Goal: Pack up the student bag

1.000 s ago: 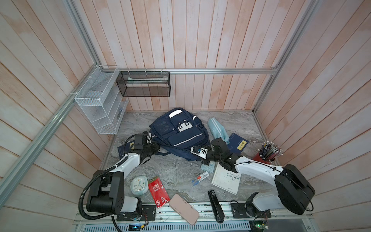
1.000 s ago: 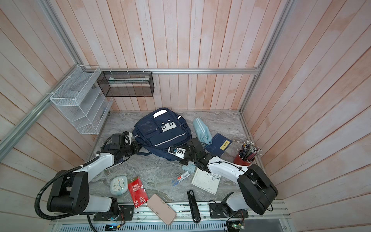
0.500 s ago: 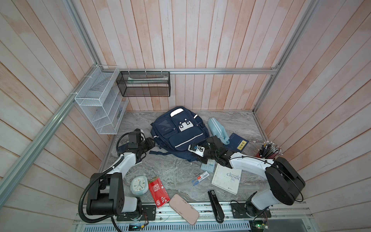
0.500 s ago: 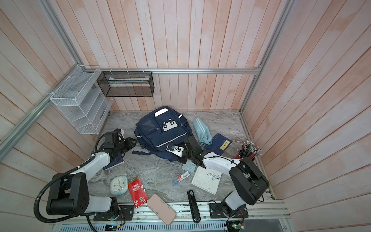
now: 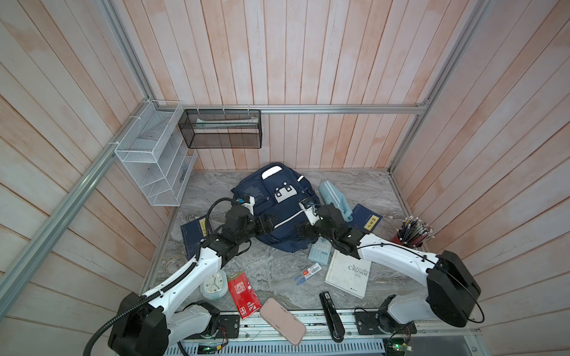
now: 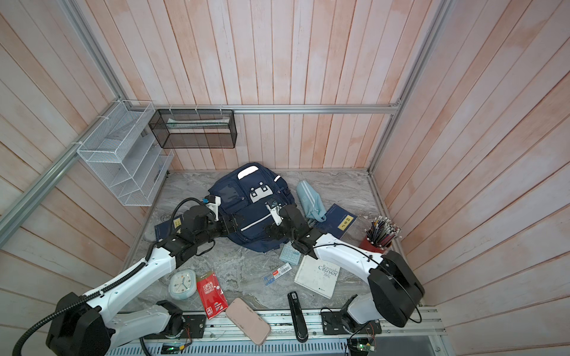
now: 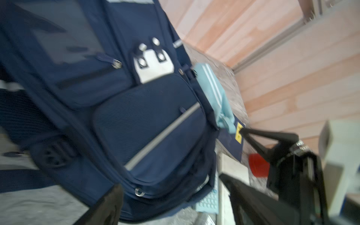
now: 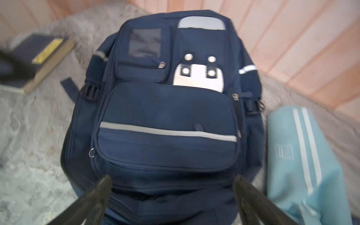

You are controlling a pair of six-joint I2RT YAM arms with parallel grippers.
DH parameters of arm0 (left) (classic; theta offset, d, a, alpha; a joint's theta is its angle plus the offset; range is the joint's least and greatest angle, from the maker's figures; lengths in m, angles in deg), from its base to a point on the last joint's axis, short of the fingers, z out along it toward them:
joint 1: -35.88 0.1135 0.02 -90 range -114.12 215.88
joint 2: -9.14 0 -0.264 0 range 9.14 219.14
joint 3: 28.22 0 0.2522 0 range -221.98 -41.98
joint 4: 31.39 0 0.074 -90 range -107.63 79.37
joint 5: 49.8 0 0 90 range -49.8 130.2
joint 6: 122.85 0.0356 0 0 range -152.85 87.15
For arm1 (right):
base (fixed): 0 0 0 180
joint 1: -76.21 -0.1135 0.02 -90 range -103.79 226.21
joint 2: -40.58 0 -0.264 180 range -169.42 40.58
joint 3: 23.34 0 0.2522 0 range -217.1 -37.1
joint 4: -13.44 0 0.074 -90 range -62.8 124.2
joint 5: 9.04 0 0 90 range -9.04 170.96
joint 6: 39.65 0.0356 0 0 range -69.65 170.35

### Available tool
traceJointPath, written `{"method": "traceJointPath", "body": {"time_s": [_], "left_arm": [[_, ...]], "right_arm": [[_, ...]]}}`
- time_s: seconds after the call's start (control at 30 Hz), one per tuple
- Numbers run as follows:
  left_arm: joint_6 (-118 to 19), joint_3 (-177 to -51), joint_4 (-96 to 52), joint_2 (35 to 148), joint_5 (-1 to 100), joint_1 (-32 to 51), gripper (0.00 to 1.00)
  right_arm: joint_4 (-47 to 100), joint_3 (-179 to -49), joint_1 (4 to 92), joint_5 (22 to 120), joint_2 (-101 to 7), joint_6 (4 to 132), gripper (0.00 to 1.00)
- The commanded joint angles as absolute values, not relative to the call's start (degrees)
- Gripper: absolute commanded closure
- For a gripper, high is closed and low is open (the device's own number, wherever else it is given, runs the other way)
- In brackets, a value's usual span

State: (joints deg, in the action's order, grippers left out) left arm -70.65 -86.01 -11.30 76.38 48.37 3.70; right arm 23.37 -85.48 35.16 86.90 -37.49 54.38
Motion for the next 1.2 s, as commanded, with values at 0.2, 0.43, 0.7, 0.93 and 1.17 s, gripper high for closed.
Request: {"method": "traceJointPath", "body": {"time_s": [0.2, 0.43, 0.7, 0.93, 1.17], "left_arm": [[-53.3, -101.8, -5.2, 95.0, 31.6, -10.0, 0.27], [-44.6, -111.6, -5.8, 109.7, 30.6, -10.0, 0.43], [-51.7, -117.1, -5.5, 112.3, 29.3, -14.2, 0.33], [-57.2, -121.4, -4.5, 111.9, 38.8, -20.7, 0.43], [-65.1, -121.7, -12.6, 120.8, 55.4, -21.6, 0.62]], "right_arm": [[31.5, -75.0, 44.9, 81.0, -22.9, 73.4, 0.02], [39.9, -71.0, 48.0, 79.8, -20.1, 79.3, 0.2], [53.1, -63.2, 56.1, 87.6, -12.8, 91.6, 0.03], [53.8, -61.8, 60.5, 89.1, -18.3, 95.0, 0.02], [51.1, -60.4, 67.4, 85.0, -19.5, 93.2, 0.02]]}}
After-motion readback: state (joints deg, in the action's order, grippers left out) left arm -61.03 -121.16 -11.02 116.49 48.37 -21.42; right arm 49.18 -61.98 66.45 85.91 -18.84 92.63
